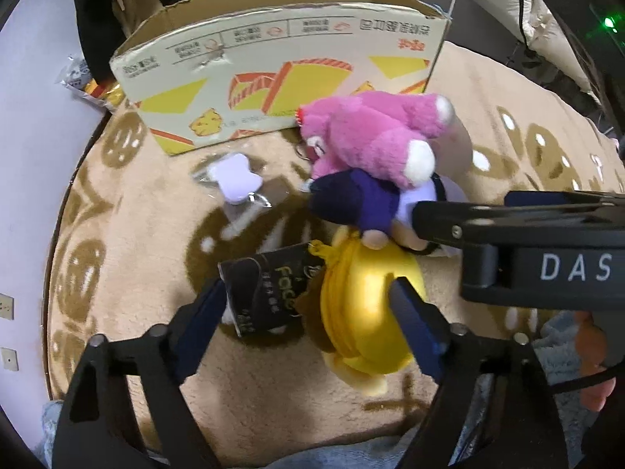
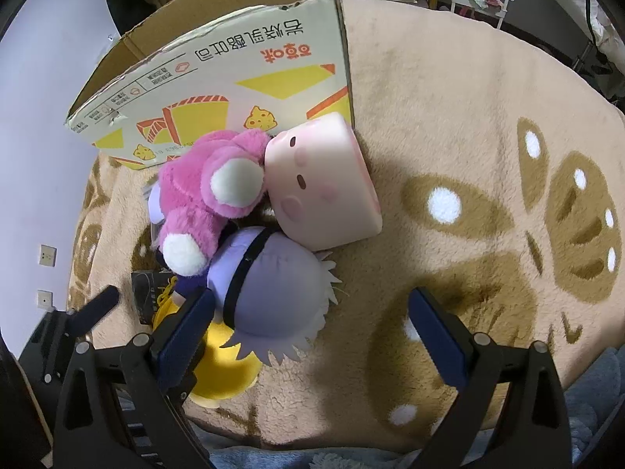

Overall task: Organize soft objects
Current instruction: 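Move the left tool to the yellow round plush while the right tool moves to the lavender doll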

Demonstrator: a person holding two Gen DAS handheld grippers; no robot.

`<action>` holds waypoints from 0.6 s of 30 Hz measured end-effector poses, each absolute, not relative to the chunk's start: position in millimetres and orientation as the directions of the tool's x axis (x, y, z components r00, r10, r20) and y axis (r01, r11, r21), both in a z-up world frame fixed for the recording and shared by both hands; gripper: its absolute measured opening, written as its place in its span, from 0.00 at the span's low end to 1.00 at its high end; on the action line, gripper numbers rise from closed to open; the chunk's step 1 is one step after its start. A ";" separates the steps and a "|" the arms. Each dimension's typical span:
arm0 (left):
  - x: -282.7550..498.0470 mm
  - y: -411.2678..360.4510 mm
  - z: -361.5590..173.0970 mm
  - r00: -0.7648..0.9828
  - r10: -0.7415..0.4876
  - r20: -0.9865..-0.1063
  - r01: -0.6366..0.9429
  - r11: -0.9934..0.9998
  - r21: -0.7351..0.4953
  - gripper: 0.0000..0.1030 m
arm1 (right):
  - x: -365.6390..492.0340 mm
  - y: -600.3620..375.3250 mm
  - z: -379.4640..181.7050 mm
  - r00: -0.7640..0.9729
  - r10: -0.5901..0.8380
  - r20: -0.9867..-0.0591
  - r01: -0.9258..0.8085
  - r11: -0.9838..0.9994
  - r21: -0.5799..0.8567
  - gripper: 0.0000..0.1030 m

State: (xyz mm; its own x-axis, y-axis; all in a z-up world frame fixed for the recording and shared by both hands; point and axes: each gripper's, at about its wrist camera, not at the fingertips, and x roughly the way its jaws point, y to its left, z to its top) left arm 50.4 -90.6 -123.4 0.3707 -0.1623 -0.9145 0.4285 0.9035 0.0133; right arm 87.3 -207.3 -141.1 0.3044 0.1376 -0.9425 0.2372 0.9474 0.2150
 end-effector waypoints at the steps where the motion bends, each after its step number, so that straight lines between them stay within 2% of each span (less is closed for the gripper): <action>1: 49.4 -92.1 -123.9 0.372 -0.164 -0.914 0.437 0.899 0.017 0.76 | 87.4 -206.9 -141.5 0.302 0.137 -0.943 0.238 0.948 0.214 1.00; 6: 45.5 -99.1 -127.1 0.351 -0.190 -0.917 0.462 0.887 -0.007 0.58 | 91.5 -203.2 -145.8 0.289 0.140 -0.947 0.233 0.949 0.212 1.00; 8: 45.1 -100.5 -128.6 0.344 -0.193 -0.919 0.462 0.887 -0.013 0.57 | 93.0 -202.0 -147.0 0.285 0.143 -0.948 0.228 0.950 0.212 1.00; 13: 51.8 -98.0 -135.2 0.303 -0.219 -0.927 0.445 0.893 -0.066 0.57 | 93.8 -194.5 -149.2 0.280 0.187 -0.941 0.211 0.945 0.251 0.86; 17: 54.0 -97.5 -135.9 0.285 -0.235 -0.929 0.442 0.893 -0.090 0.57 | 93.4 -193.2 -148.3 0.282 0.219 -0.934 0.210 0.936 0.283 0.79; 18: 54.2 -98.0 -137.1 0.277 -0.240 -0.930 0.446 0.890 -0.097 0.57 | 93.7 -191.9 -148.2 0.279 0.232 -0.932 0.201 0.935 0.293 0.74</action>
